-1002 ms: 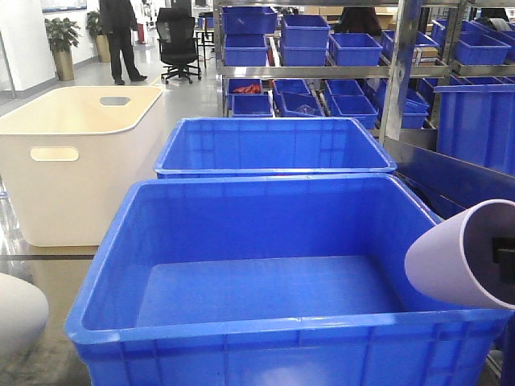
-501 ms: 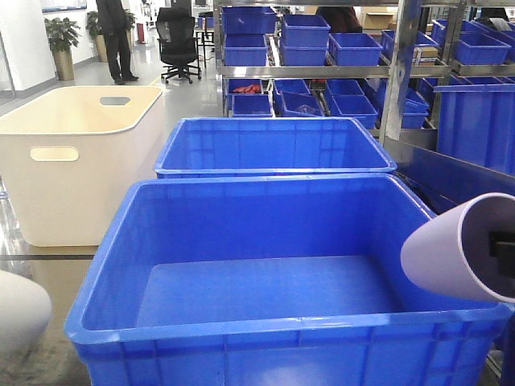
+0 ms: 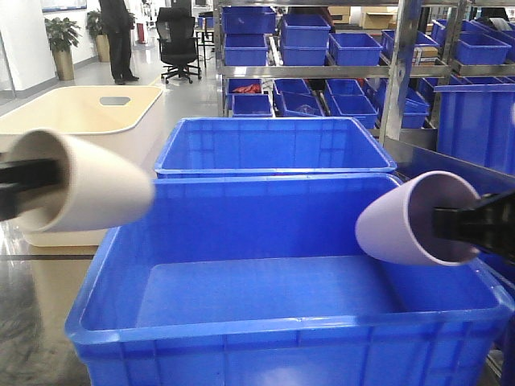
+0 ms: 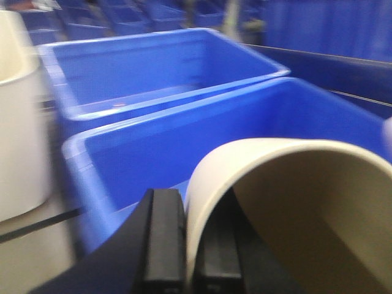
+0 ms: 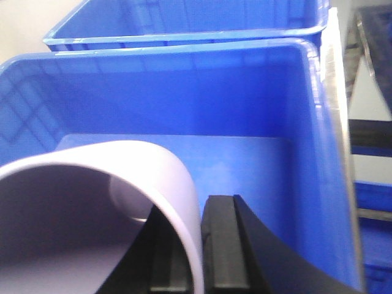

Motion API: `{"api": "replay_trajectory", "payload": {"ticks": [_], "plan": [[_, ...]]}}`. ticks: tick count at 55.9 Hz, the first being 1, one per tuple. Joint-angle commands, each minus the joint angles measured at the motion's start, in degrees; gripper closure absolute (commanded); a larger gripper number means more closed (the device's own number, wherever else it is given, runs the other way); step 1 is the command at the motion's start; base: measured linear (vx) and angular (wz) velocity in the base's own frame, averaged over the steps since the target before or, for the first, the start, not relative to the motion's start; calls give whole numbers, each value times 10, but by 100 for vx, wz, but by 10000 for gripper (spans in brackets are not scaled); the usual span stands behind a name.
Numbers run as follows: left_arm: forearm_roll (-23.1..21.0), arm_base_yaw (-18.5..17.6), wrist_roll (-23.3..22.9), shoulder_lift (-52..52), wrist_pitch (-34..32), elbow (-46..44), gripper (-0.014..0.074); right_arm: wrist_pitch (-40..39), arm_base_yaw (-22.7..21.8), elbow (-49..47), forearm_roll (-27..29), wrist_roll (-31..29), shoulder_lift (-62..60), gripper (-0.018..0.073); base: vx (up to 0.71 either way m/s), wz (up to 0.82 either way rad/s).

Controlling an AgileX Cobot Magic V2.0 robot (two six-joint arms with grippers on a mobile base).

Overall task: Grab cup from conveyor and place in blue bin
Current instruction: 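Extend both grippers over the nearest blue bin and lower the cups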

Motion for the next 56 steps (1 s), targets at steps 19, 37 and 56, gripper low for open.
{"api": "replay_trajectory", "payload": {"ticks": [19, 37, 56], "plan": [[-160, -27, 64, 193, -30, -55, 542, -81, 0, -16, 31, -14, 74, 507, 0, 0], [-160, -27, 64, 215, -20, -55, 189, -83, 0, -16, 32, -13, 98, 108, 0, 0], [-155, -26, 62, 169, 46, -55, 174, -37, 0, -16, 39, -5, 48, 62, 0, 0]]}}
